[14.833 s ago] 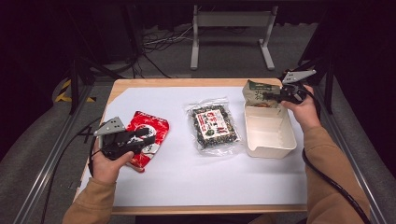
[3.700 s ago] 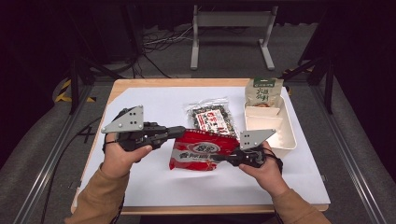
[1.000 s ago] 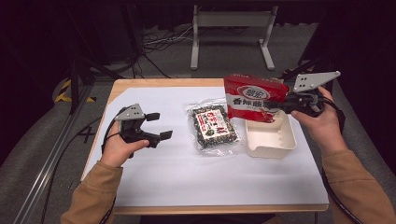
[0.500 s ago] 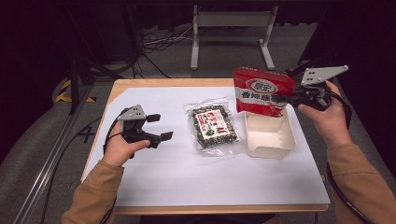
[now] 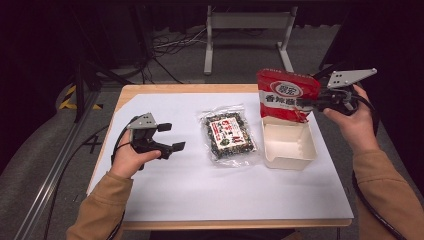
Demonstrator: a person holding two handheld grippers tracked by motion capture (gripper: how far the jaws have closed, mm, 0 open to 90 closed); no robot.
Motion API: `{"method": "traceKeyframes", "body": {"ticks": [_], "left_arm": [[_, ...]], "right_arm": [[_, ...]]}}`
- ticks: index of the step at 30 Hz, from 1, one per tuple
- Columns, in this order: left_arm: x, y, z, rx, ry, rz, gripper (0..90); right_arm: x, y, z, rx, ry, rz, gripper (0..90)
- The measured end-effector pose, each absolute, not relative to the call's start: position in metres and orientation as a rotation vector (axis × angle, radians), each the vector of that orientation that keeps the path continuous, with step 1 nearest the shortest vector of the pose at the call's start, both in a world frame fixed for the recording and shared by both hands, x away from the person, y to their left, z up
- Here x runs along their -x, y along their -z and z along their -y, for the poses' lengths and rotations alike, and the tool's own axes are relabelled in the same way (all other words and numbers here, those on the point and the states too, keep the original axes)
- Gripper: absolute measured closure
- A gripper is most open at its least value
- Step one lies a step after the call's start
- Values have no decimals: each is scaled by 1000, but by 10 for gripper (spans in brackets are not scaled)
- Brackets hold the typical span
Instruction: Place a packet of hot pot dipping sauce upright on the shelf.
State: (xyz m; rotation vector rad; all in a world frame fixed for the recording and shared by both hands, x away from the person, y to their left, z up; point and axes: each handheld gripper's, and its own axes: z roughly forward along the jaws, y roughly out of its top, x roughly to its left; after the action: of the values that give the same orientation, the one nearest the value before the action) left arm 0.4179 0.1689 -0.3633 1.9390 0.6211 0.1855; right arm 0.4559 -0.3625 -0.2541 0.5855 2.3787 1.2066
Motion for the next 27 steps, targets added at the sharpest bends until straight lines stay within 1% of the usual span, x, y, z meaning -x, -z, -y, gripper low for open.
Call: {"method": "traceKeyframes", "body": {"ticks": [7, 27], "left_arm": [[-419, 364, -169, -1943, -193, -620, 100], [-421, 366, -171, -1939, -187, -638, 85]], "right_arm": [[-468, 265, 372, -630, -1193, -2384, 895], [-492, 291, 373, -674, -1162, -2430, 894]]}}
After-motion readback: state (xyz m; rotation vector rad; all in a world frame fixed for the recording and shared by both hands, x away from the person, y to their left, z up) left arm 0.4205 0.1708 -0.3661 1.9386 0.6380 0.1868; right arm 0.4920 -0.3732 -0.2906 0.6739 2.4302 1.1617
